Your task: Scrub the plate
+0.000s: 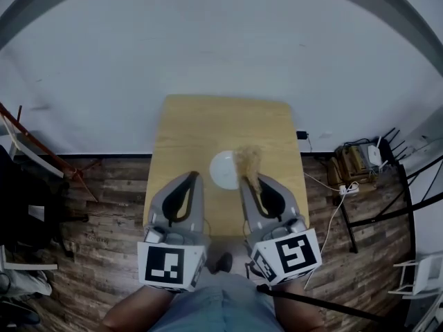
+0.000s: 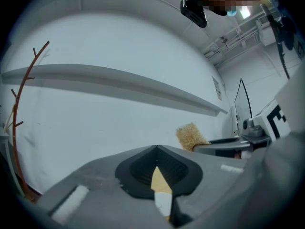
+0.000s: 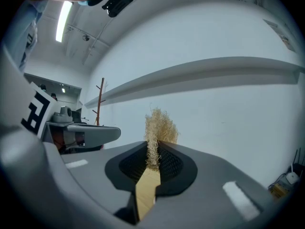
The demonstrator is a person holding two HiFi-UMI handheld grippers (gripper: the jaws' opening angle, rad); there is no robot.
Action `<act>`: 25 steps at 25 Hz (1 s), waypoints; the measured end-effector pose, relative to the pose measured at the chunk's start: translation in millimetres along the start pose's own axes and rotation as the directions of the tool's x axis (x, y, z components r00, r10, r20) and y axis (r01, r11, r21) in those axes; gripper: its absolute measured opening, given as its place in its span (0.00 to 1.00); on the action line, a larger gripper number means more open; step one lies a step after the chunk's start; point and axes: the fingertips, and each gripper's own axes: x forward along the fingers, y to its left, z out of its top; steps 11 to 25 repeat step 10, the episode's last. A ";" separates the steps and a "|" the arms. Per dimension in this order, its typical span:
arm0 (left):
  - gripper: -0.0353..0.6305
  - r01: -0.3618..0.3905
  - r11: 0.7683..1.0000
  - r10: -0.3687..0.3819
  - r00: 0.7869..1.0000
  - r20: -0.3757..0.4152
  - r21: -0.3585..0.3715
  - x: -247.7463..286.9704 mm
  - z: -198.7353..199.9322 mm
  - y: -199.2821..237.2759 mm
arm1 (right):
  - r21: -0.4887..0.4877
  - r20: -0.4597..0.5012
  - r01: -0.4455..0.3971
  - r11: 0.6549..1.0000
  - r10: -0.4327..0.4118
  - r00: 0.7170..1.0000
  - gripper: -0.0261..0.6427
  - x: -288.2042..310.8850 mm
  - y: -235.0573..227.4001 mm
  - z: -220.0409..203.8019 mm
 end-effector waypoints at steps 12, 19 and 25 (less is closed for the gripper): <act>0.09 0.062 0.998 -0.062 0.998 0.023 0.012 12.2 -0.1 6.9 | -0.023 -0.006 0.054 0.998 -0.054 0.999 0.10 6.6 -1.1 0.2; 0.09 0.062 0.998 -0.062 0.998 0.023 0.012 12.2 -0.1 6.9 | -0.023 -0.006 0.054 0.998 -0.054 0.999 0.10 6.6 -1.1 0.2; 0.09 0.062 0.998 -0.062 0.998 0.023 0.012 12.2 -0.1 6.9 | -0.023 -0.006 0.054 0.998 -0.054 0.999 0.10 6.6 -1.1 0.2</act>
